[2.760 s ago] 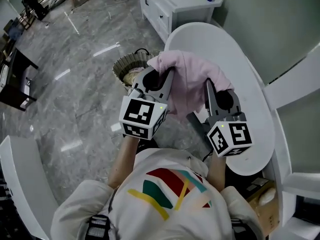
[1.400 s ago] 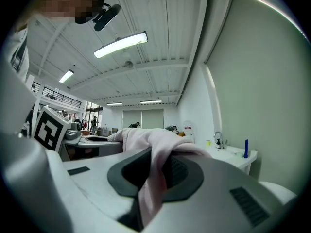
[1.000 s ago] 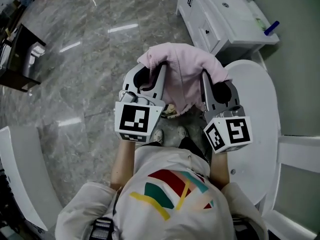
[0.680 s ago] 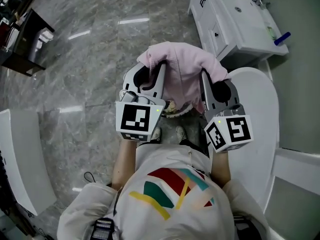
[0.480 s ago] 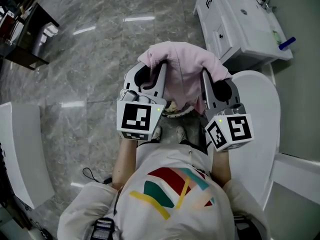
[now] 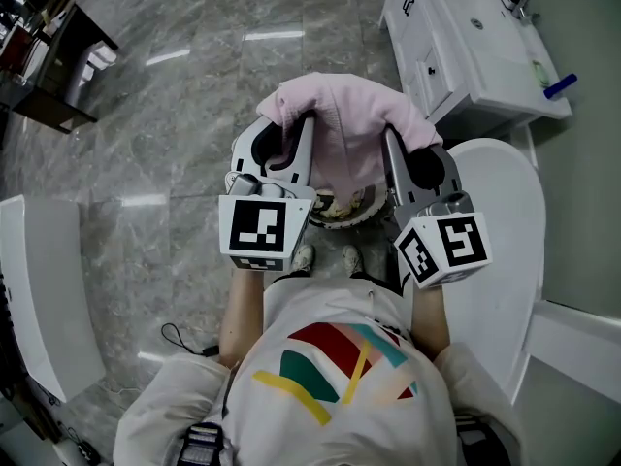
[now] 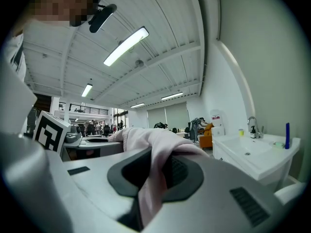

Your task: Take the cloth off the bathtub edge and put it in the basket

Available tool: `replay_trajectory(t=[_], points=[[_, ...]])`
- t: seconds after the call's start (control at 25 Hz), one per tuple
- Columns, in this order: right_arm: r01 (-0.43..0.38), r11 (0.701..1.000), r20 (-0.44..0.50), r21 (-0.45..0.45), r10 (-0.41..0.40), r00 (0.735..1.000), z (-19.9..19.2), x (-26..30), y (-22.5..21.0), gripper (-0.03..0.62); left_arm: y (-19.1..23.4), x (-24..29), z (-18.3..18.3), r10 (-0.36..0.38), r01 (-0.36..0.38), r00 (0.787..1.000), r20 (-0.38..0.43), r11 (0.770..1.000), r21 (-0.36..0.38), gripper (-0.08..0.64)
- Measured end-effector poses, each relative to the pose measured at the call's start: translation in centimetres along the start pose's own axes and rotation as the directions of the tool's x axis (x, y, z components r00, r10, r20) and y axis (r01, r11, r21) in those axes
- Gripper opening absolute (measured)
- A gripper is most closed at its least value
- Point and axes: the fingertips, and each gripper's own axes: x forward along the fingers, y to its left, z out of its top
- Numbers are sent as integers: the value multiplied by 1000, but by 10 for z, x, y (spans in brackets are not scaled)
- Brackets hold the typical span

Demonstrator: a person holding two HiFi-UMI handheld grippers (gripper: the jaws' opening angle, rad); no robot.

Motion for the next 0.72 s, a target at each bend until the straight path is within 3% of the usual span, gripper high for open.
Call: replay_trajectory(t=[0.72], points=[[9,1000,-46,16,-9,999,-19,6,-6,57,0,3,-18,13,-14,999,-47,1000,-22,64]])
